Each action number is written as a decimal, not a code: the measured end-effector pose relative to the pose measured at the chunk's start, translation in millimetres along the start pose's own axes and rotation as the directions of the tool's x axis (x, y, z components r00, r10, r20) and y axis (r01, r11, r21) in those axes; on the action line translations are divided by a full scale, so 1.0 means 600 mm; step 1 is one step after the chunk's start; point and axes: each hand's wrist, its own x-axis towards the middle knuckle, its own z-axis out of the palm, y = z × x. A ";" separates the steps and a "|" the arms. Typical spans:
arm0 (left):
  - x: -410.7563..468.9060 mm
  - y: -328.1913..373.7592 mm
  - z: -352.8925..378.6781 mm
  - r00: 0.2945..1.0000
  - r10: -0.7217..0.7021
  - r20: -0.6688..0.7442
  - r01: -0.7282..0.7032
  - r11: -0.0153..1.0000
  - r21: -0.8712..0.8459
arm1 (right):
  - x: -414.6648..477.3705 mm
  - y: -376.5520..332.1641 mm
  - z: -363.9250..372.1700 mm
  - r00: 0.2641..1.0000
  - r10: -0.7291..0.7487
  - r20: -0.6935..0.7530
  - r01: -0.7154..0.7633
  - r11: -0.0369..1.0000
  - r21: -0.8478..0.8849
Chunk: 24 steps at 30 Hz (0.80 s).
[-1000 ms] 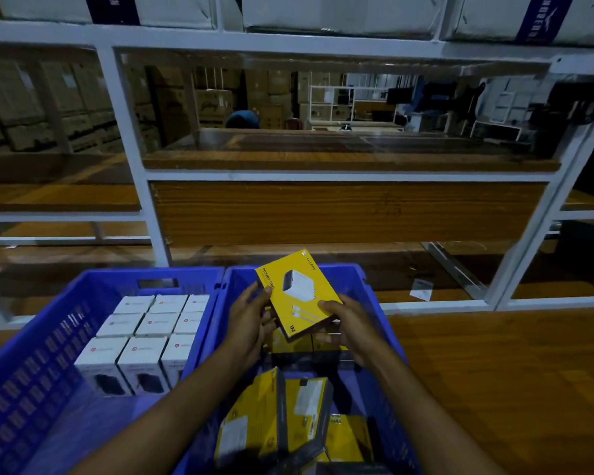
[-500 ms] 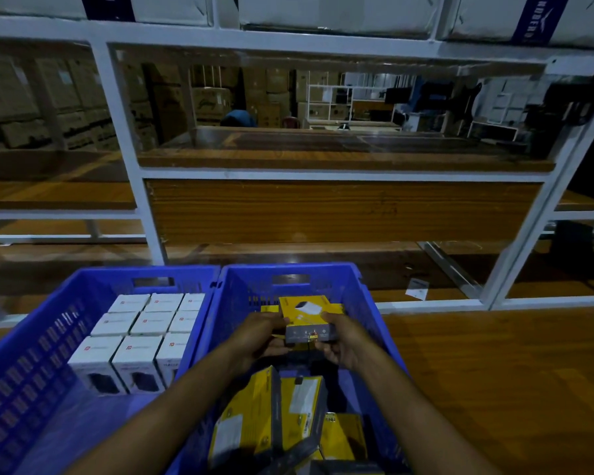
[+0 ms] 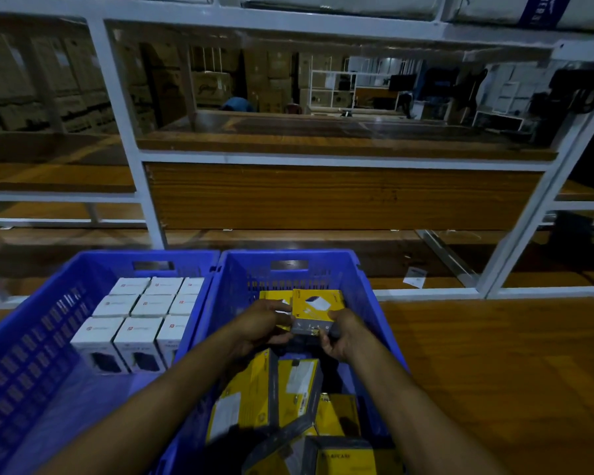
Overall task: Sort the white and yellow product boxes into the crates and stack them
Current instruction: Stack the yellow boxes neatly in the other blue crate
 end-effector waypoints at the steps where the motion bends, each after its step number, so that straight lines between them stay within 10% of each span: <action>1: 0.001 -0.001 0.001 1.000 0.001 0.011 -0.002 1.000 0.030 | 0.003 0.000 -0.003 1.000 -0.004 -0.016 0.004 1.000 0.027; 8: 0.001 -0.004 -0.006 0.991 0.123 -0.058 -0.096 0.932 0.349 | 0.081 0.032 -0.026 0.982 -0.182 0.056 0.171 0.972 0.159; 15: 0.047 -0.005 0.024 0.998 -0.017 -0.066 0.027 0.988 0.150 | 0.010 0.023 0.002 0.965 -0.205 -0.166 0.245 0.928 0.281; 24: 0.103 -0.011 0.038 0.999 -0.049 0.016 0.047 0.992 0.117 | 0.020 0.017 0.005 0.968 -0.238 -0.078 0.250 0.940 0.234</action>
